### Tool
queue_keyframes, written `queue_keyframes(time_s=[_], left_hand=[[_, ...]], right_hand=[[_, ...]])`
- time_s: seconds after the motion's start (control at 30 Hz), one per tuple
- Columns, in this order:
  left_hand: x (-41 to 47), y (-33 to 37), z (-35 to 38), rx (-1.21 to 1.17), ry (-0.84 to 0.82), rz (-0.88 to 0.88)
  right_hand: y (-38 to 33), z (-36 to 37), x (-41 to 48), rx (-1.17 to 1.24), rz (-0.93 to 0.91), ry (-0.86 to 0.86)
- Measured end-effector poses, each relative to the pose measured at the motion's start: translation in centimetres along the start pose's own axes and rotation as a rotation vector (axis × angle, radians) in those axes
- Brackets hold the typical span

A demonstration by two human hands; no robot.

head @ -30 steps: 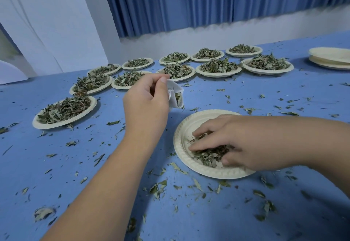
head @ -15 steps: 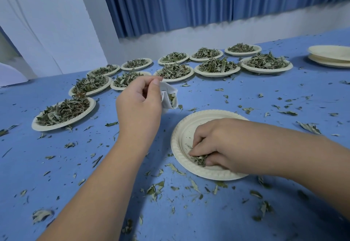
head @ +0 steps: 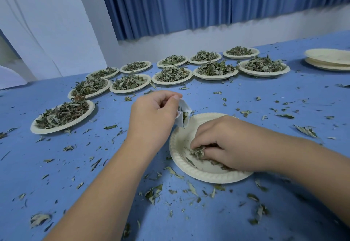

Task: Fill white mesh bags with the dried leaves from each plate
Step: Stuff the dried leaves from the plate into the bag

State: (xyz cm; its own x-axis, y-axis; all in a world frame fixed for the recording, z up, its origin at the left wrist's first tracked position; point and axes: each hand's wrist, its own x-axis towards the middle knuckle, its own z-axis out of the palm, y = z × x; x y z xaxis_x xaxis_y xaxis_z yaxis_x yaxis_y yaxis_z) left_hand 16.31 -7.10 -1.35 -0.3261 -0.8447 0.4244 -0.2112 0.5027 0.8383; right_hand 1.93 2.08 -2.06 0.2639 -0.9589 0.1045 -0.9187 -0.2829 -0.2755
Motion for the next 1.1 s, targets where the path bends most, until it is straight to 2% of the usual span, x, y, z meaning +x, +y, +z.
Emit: queue_keyframes(time_s=[0.23, 0.43, 0.7, 0.87, 1.0, 1.1], left_hand=[[-0.3, 0.1, 0.2, 0.069, -0.084, -0.009], [-0.3, 0.5, 0.2, 0.06, -0.08, -0.037], [-0.7, 1.5, 0.2, 0.017, -0.095, -0.03], [-0.9, 1.9, 0.6, 0.011, -0.083, 0.019], [-1.1, 2.1, 0.7, -0.034, -0.089, -0.001], [-1.1, 2.1, 0.9, -0.04, -0.097, 0.001]], right_hand=[[1.5, -1.6, -0.5, 0.364, 0.184, 0.166], [1.7, -2.2, -0.4, 0.599, 0.203, 0.32], [1.3, -1.3, 0.7, 0.579, 0.237, 0.433], [0.4, -1.0, 1.0, 0.462, 0.197, 0.522], [0.1, -0.7, 1.3, 0.355, 0.267, 0.583], [0.0, -0.6, 1.3, 0.394, 0.292, 0.66]])
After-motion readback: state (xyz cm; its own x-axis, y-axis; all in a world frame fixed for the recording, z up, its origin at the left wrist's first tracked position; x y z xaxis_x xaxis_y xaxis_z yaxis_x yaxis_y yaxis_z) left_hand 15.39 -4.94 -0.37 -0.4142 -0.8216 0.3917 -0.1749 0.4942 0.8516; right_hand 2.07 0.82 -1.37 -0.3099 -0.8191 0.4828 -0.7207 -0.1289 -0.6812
